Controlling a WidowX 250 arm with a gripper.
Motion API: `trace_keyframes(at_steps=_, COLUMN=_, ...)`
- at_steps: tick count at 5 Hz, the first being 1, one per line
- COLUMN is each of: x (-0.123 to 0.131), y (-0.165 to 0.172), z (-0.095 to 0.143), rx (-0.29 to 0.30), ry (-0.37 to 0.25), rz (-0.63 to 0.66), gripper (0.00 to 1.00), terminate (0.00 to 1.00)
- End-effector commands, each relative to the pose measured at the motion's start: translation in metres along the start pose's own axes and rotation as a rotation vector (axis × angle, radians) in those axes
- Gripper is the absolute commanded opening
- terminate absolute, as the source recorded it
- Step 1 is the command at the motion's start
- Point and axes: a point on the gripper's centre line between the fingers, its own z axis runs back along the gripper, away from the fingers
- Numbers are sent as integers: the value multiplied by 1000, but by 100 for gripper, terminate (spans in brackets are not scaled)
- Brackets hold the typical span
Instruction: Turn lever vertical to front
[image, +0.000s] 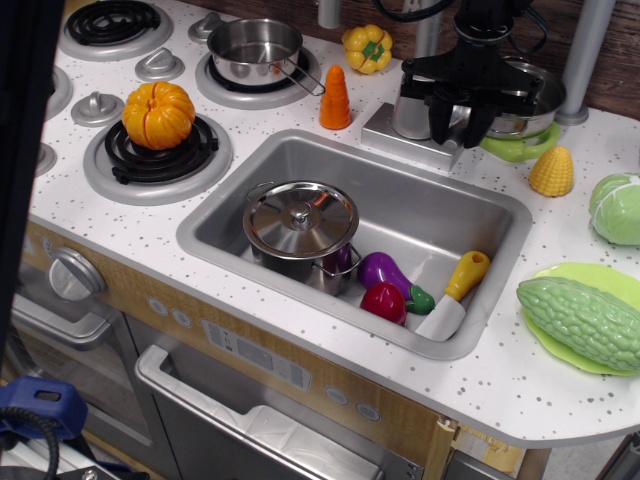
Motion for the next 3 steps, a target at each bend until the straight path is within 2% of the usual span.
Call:
trace_keyframes(at_steps=1, x=4, y=-7, z=48, rx=43, ry=-27, rz=-11, gripper=100, terminate=0)
trace_keyframes(at_steps=2, x=-9, y=-5, z=69, rx=93, ry=-3, rz=-16, gripper=100, terminate=0)
trace_keyframes(at_steps=3, x=-17, y=-4, z=74, rx=94, ry=31, rz=-59, gripper=100, terminate=100)
